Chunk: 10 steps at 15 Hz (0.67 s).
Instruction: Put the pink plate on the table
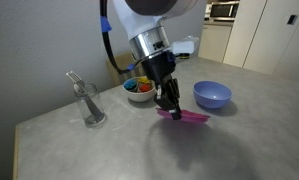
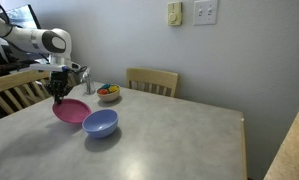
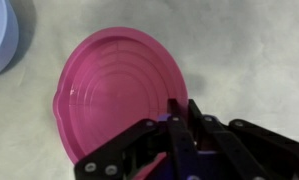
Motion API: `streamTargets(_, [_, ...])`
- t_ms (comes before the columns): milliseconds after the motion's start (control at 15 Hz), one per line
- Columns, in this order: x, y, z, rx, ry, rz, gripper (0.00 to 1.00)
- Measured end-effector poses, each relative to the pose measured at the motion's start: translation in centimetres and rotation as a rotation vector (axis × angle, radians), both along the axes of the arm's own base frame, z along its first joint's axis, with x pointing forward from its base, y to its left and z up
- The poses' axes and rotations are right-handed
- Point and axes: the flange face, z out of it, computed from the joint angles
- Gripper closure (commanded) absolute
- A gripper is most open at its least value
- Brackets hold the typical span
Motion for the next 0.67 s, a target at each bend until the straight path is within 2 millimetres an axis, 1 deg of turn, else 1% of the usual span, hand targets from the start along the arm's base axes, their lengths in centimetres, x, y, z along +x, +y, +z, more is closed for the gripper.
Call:
streamTargets(267, [0.1,0.0,-1.8,0.028,0.014,0.057,0.97])
streamTargets(467, [0.2,0.0,-2.5,0.042,0.022,0.084,0.97])
streamTargets(533, [0.2,0.0,-2.6,0.050,0.024,0.098,0.72])
streamTargets(600, [0.3,0.0,-2.7,0.060,0.026,0.113,0.61])
streamTargets(667, [0.4,0.0,-2.7,0.071,0.027,0.130,0.56])
